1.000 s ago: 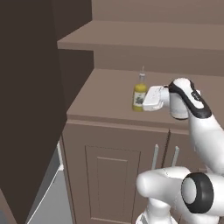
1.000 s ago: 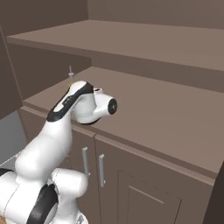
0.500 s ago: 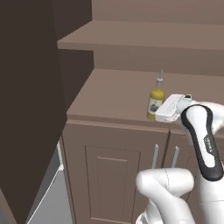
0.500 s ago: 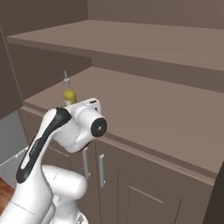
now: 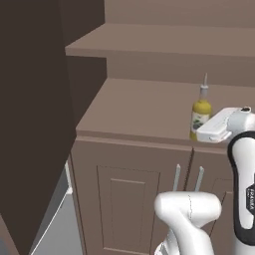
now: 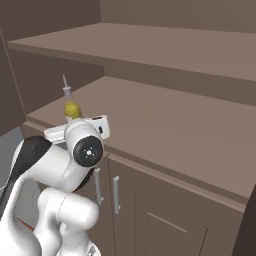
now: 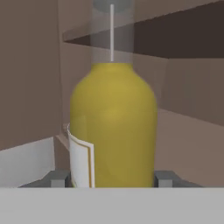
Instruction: Retrieve the bottle and the shaker from the cabinet and place them next to the mixing bowl on the counter. Then add garlic from the fridge to the mixing bowl.
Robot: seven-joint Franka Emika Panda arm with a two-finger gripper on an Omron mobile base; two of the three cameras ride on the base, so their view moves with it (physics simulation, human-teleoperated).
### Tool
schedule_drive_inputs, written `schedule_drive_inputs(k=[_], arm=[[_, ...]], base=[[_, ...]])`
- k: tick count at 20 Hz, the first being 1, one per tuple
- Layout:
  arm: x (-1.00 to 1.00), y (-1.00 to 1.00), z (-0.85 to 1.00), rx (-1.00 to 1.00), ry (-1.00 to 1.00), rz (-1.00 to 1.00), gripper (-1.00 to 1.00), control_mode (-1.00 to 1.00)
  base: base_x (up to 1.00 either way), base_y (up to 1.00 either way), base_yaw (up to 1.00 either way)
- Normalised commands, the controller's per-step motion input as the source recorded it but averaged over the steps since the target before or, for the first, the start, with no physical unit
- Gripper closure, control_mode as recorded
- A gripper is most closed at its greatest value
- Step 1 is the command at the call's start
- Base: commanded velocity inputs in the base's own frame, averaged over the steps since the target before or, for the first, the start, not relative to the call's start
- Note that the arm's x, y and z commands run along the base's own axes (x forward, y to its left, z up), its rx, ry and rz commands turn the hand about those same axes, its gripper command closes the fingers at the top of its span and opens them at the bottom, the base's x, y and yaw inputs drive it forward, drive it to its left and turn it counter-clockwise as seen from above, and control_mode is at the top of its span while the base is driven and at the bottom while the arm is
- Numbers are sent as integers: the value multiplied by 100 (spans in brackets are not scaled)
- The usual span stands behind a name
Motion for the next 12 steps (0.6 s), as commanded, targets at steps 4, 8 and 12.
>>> schedule_drive_inputs(k=[4,8,12], arm=[[-98,-10,2,-8,3,-17,100,-100],[-100,-22,-32,0,-1,-19,100,-100],[-97,-22,-59,2,-12,-17,100,-100]], base=[[0,0,0],[0,0,0],[0,0,0]])
